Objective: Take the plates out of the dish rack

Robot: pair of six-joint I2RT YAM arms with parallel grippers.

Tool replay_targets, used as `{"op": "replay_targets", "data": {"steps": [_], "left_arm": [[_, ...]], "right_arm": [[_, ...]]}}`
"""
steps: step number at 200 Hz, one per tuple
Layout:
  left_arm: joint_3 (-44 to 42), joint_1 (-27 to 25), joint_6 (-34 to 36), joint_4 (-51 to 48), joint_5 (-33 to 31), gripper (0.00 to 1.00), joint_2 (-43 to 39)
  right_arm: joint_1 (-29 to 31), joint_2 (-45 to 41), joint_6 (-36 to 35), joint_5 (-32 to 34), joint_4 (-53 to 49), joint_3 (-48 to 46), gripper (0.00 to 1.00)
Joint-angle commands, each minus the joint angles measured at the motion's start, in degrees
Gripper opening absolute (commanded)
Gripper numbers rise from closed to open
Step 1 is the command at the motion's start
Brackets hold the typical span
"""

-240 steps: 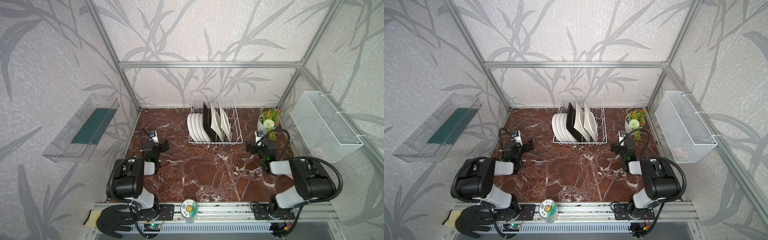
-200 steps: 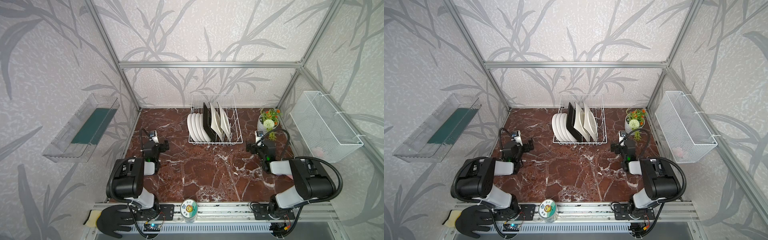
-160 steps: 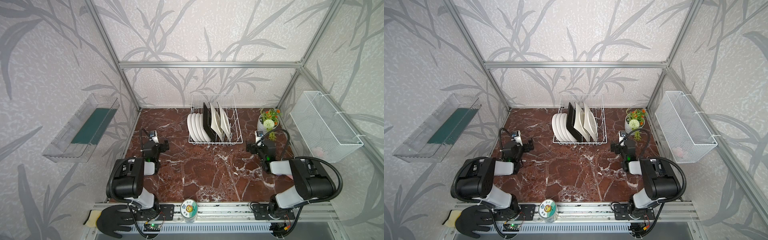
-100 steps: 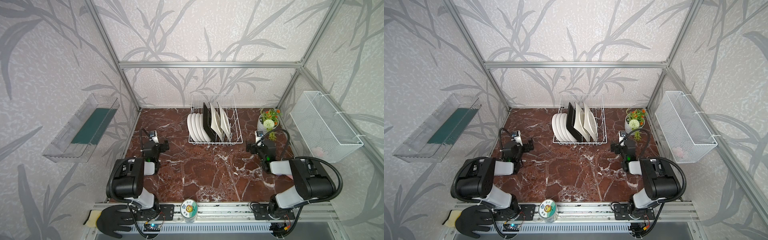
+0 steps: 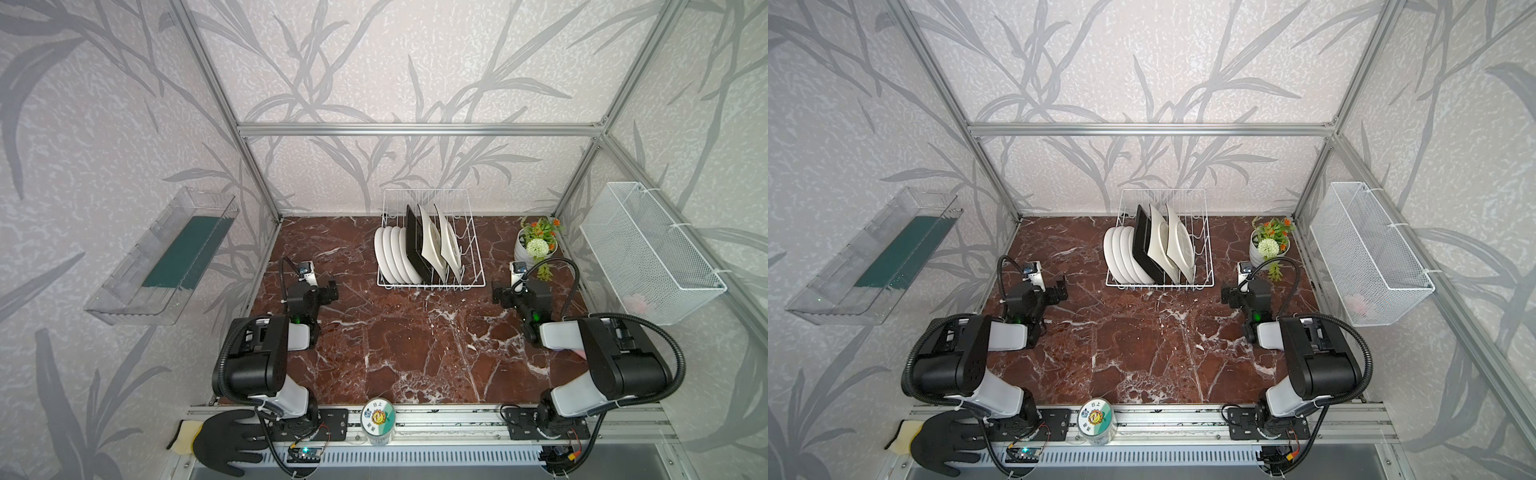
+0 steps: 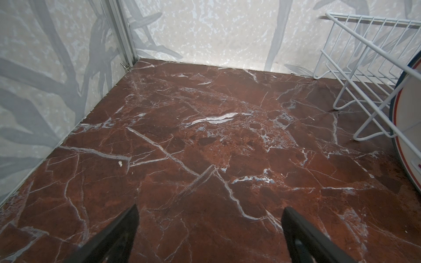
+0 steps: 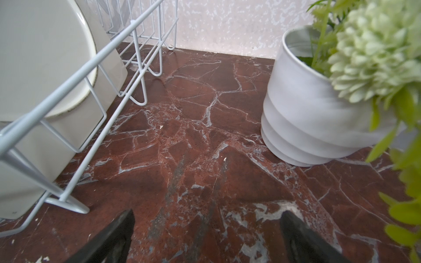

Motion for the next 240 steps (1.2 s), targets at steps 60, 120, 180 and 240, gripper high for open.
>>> {"op": "replay_targets", "data": {"steps": [60,120,180,240], "left_arm": [[1.1,-0.2,0.9,0.3,-0.3,0.99,0.2],[6.4,-0.6,1.9,-17.2,0.8,0.93,-9.3],[11.3,-0.7,-1.5,-26.7,0.5,0.95,-21.5],[24.5,-0.8,-8.7,-47.1,11.8,0.95,-25.7]], "right_arm": [[0.3,-0.6,-0.3,0.4,0.7,1.2,0.99],[0.6,-4.7,-0.1,1.5,-3.1,1.7,0.99],[0.8,-20.2,3.1,5.3,-17.5,4.1,0.99],[0.8,-31.2,6.1,-0.2,-38.2,13.6,0.99]]}}
